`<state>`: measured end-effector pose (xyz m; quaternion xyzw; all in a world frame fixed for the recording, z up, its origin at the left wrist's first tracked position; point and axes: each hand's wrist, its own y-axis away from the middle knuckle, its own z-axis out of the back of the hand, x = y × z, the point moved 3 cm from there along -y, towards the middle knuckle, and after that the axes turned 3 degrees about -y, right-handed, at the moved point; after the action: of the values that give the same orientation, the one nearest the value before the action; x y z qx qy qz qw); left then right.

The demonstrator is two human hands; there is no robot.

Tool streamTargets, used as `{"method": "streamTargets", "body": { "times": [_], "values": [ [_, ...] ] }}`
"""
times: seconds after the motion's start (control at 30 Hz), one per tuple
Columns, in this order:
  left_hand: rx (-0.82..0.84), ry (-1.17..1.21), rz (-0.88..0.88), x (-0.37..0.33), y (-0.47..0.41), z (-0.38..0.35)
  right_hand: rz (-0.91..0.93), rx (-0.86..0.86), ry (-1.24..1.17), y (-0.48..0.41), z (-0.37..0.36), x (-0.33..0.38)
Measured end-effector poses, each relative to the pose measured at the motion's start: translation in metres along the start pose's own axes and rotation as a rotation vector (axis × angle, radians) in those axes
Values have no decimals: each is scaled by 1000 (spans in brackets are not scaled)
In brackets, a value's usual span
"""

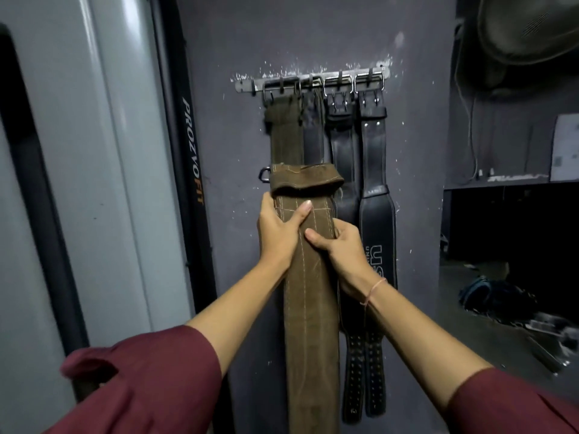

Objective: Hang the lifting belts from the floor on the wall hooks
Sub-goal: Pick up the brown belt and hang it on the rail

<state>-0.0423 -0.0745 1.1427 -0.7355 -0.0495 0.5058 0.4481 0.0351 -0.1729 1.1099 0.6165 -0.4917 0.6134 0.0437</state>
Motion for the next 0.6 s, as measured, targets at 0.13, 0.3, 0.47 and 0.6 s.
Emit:
{"method": "streamTargets", "body": {
  "times": [0.13, 0.3, 0.47, 0.6],
  "values": [
    [-32, -28, -110, -30, -20, -2, -45, 105, -4, 7, 6, 3],
    [-68, -51, -122, -45, -47, -5, -264, 168, 5, 36, 25, -45],
    [-71, -61, -115, -40, -50, -5, -304, 241, 93, 51, 32, -51],
    [-50, -31, -104, -34, -49, -4, -367, 251, 202, 68, 39, -63]
  ]
}}
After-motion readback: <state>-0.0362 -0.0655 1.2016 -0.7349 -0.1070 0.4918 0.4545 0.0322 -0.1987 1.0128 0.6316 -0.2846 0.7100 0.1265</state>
